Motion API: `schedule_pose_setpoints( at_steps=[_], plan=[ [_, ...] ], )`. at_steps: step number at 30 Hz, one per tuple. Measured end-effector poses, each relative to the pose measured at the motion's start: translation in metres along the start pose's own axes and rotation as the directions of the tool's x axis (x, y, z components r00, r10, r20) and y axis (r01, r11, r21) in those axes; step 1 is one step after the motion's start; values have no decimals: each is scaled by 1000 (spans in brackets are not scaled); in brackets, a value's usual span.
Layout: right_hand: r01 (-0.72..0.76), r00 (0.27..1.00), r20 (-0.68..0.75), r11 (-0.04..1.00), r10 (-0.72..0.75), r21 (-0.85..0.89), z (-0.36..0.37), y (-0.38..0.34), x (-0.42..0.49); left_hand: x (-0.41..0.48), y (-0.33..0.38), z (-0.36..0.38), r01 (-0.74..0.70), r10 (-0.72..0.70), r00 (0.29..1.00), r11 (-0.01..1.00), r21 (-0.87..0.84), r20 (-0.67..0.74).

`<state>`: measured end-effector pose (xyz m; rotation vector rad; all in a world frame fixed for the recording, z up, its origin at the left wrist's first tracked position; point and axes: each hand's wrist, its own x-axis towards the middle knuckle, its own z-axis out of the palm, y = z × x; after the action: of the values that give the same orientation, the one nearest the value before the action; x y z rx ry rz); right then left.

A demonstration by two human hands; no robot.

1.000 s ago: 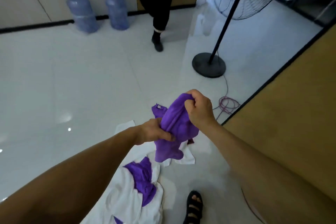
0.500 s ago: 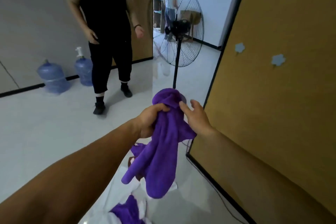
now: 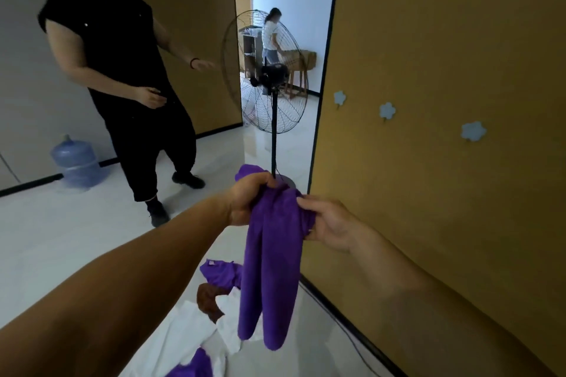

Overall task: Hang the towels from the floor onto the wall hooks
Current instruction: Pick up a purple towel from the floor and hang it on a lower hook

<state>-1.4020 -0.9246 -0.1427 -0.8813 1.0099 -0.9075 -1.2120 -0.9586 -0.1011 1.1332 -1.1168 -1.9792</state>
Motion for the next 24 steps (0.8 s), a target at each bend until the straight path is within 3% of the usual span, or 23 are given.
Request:
schedule_pose_setpoints(
  at_steps=[2,5,9,11,13,15,19,22,24],
  plan=[
    [59,987,-146,998,-61,-19,-11,-4,-13,7,-6,4,52,-42,996,992,113,-82],
    [175,893,-426,984,-144,34,-36,-5,-33,14,-16,4,125,-61,977,939,321,-203],
    [241,773,-596,970,-218,-41,-64,0,-63,24,-24,1,125,11,965,858,498,-262],
    [191,751,-621,974,-225,-121,-68,7,-76,23,-25,4,141,-17,970,851,506,-242],
    [61,812,-564,983,-149,-173,-68,11,-91,20,-25,7,150,-56,979,851,503,-197],
    [38,835,-538,988,-112,-148,-69,9,-107,17,-24,8,131,-80,988,881,454,-129],
    [306,678,-692,951,-249,-43,-72,12,-139,20,-26,5,61,-66,998,961,271,10],
    [115,649,-730,977,-212,-181,-64,33,-163,20,-31,12,46,-51,998,975,219,20],
    [121,568,-793,975,-221,-185,-63,41,-179,20,-36,20,45,-60,997,961,271,46]
  ],
)
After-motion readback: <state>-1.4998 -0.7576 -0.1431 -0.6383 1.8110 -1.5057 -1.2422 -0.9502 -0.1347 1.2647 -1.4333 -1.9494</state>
